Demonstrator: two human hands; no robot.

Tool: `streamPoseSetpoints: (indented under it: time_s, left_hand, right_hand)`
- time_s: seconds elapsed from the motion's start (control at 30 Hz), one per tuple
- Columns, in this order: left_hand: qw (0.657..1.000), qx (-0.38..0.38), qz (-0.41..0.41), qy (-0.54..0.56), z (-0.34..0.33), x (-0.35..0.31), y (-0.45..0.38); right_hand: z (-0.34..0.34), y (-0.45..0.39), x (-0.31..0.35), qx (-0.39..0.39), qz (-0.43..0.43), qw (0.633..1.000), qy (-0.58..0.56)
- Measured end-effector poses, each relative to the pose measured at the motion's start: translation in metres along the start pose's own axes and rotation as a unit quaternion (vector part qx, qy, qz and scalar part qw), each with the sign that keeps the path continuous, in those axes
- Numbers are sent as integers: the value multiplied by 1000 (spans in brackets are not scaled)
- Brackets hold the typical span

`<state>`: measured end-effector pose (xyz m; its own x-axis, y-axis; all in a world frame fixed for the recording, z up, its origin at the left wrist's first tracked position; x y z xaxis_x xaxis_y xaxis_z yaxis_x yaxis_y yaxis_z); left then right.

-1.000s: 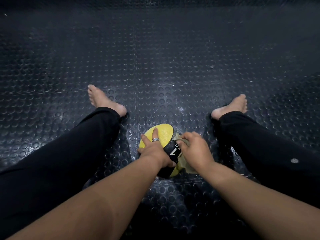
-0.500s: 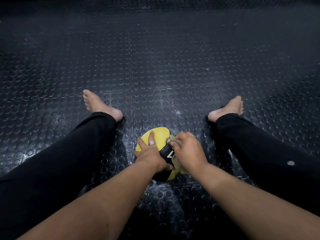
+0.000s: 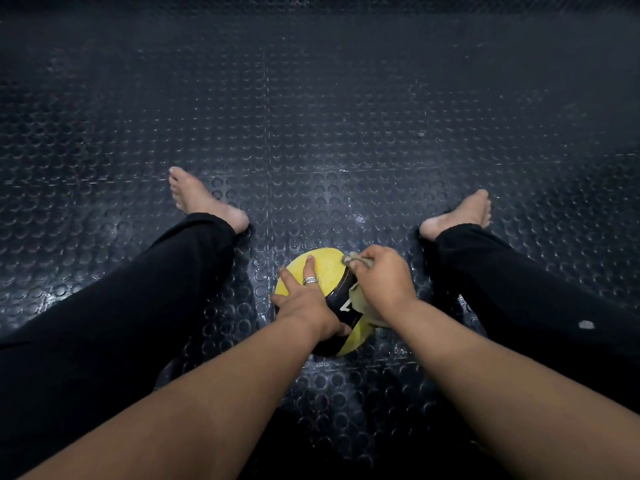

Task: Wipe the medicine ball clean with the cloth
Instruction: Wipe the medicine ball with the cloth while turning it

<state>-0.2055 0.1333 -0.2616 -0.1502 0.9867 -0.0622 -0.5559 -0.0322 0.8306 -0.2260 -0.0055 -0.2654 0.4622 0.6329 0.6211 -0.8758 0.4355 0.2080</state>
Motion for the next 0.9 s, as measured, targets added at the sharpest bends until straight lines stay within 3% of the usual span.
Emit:
streamPoseSetpoints:
  time_s: [0.2,0.43,0.63,0.83,0.9]
  left_hand:
    - [1000,-6,-6,13,0,6,-7]
    - [1000,5,3,5,0,1,-2]
    - [1000,-7,-4,10,0,4,-7]
    - [1000,0,-2,12,-3,4,-8]
    - [1000,-2,-4,18,-2,7,-11]
  right_hand:
    - [-3,47,15,16,68,998,6]
    - [2,13,9,-10,15,1000,16]
    - [-2,38,19,7,70,997,25]
    - [2,11,11,-6,7,1000,8]
    - [0,19,18,2,31,999,21]
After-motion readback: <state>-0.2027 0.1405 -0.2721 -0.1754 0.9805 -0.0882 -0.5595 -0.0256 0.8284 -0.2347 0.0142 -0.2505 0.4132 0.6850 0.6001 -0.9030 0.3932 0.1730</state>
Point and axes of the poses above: each hand's wrist, its own y-axis away from the middle knuckle, its own z-axis out of the back of the hand, x = y × z, the point moved 4 cm from there along -y, towards the middle knuckle, and after that the axes turned 11 degrees about z, right-handed, at the moved point
